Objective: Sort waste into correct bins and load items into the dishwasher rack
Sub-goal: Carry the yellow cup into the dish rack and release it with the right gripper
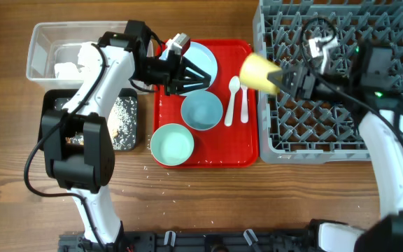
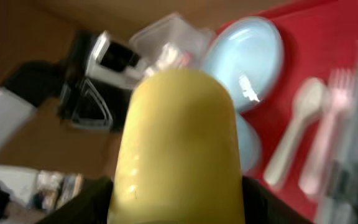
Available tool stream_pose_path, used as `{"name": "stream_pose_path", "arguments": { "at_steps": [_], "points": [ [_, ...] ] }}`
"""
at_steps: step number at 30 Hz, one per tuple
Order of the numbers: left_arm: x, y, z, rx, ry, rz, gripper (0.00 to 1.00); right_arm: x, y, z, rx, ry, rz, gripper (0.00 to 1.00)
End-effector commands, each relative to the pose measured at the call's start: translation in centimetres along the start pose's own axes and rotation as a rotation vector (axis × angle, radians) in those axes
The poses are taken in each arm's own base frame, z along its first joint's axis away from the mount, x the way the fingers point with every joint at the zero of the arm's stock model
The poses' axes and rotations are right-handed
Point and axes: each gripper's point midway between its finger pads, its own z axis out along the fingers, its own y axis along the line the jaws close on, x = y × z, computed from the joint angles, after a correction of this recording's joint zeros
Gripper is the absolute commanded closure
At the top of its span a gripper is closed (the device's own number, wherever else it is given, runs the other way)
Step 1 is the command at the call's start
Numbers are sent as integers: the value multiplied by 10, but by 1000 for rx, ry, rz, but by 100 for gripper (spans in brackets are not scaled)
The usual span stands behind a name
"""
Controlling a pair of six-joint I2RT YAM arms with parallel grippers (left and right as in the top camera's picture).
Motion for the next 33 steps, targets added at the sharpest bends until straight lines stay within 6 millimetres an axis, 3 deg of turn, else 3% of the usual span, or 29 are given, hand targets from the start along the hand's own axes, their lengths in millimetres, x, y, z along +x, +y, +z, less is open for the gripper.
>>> {"name": "stream_pose_path", "arguments": {
  "at_steps": [1, 5, 7, 10, 14, 21, 24, 26, 33],
  "points": [
    [-4, 55, -12, -374, -29, 46, 76, -1, -11, -44, 358, -78, -86, 58],
    [-8, 106, -41, -731, -51, 42, 68, 35, -36, -85, 658, -9, -5, 57],
    [-9, 119, -53, -839, -58, 43, 66, 53, -46, -94, 744, 47, 37, 57],
    [-13, 126, -62, -911, -71, 54, 65, 64, -59, -99, 832, 101, 73, 57],
    [-19, 133, -72, -979, -114, 31, 64, 68, -71, -88, 848, 168, 94, 56],
    [-20, 135, -75, -1001, -118, 32, 65, 83, -100, -50, 846, 361, 129, 55],
    [-20, 135, -75, -1001, -118, 32, 65, 89, -104, -36, 843, 417, 124, 51],
    [-20, 135, -75, -1001, -118, 33, 65, 91, -106, -29, 842, 433, 124, 41],
    [-20, 135, -75, -1000, -121, 31, 65, 80, -110, -22, 839, 386, 121, 41]
  ]
}}
